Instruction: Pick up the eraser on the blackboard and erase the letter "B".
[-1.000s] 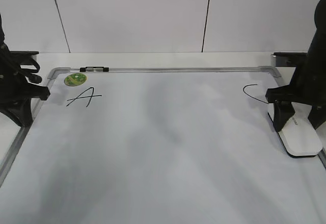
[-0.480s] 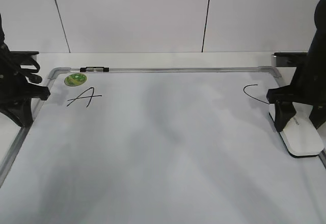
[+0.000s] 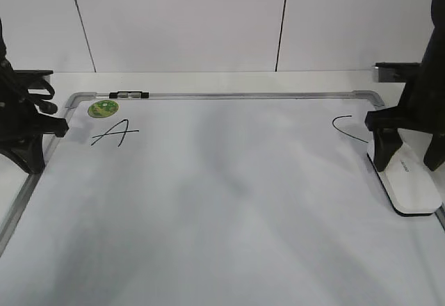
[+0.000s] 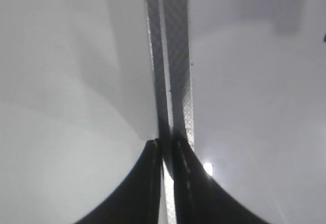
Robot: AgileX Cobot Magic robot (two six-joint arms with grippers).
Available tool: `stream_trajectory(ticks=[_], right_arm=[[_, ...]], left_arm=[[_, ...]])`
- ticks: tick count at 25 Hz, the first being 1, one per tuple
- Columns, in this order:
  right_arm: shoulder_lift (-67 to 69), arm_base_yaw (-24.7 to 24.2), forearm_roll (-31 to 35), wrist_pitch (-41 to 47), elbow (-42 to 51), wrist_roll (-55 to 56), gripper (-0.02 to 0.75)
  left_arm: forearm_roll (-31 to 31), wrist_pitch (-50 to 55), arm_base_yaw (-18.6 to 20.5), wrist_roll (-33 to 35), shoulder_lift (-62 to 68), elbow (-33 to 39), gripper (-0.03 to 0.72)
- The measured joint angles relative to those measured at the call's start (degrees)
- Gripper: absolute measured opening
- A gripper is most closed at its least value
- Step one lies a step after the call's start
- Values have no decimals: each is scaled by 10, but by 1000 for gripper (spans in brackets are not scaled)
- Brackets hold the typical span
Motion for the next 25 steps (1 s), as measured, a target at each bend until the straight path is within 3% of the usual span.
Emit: stream_trajectory(ticks=[8, 18, 21, 25], right_arm=[[0, 0, -45, 12, -81, 22, 658], [-52, 0, -28, 18, -92, 25, 600], [-73, 0, -28, 19, -92, 25, 594], [-93, 0, -28, 19, -92, 25, 594]], left_arm=[[0, 0, 0, 0, 0, 0, 21], [0, 0, 0, 1, 0, 0, 37], [1, 0, 0, 7, 0, 0, 94], [6, 6, 0, 8, 1, -5, 237]])
